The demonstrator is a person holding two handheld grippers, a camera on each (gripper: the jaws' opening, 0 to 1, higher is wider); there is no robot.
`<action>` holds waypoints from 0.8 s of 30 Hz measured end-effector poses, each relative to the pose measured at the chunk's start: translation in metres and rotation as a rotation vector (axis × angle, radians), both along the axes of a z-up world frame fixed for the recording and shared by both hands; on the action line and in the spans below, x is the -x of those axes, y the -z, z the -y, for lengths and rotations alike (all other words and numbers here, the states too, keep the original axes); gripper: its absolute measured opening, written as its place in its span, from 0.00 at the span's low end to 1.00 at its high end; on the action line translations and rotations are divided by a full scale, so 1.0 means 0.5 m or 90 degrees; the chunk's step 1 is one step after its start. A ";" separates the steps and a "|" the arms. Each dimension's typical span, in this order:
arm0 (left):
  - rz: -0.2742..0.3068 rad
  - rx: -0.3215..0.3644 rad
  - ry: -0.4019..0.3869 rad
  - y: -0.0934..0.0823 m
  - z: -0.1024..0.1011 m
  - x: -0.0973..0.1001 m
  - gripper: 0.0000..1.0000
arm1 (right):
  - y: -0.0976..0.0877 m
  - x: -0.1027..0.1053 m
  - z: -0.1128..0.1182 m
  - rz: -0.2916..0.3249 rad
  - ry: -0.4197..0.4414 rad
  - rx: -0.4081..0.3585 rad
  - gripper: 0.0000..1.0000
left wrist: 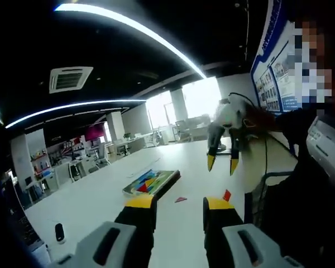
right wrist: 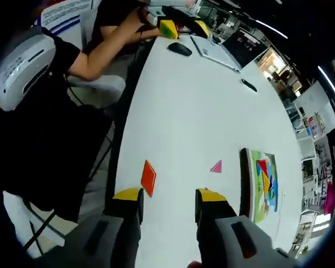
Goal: Pick up the tangram pieces one by one and place each piece onto its matching region on the pattern sheet, fitting the shapes together until the outline on the sheet is completely filled by the tangram pieces
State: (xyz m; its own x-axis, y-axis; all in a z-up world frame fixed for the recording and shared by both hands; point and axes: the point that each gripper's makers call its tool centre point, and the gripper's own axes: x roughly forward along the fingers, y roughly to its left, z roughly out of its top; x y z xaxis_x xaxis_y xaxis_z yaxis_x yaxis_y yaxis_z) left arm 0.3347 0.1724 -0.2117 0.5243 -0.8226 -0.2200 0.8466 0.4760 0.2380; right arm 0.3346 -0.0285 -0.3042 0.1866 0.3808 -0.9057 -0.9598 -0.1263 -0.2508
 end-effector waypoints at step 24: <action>0.009 -0.026 0.023 0.010 0.002 0.012 0.34 | 0.133 0.033 -0.031 -0.107 -0.037 0.182 0.23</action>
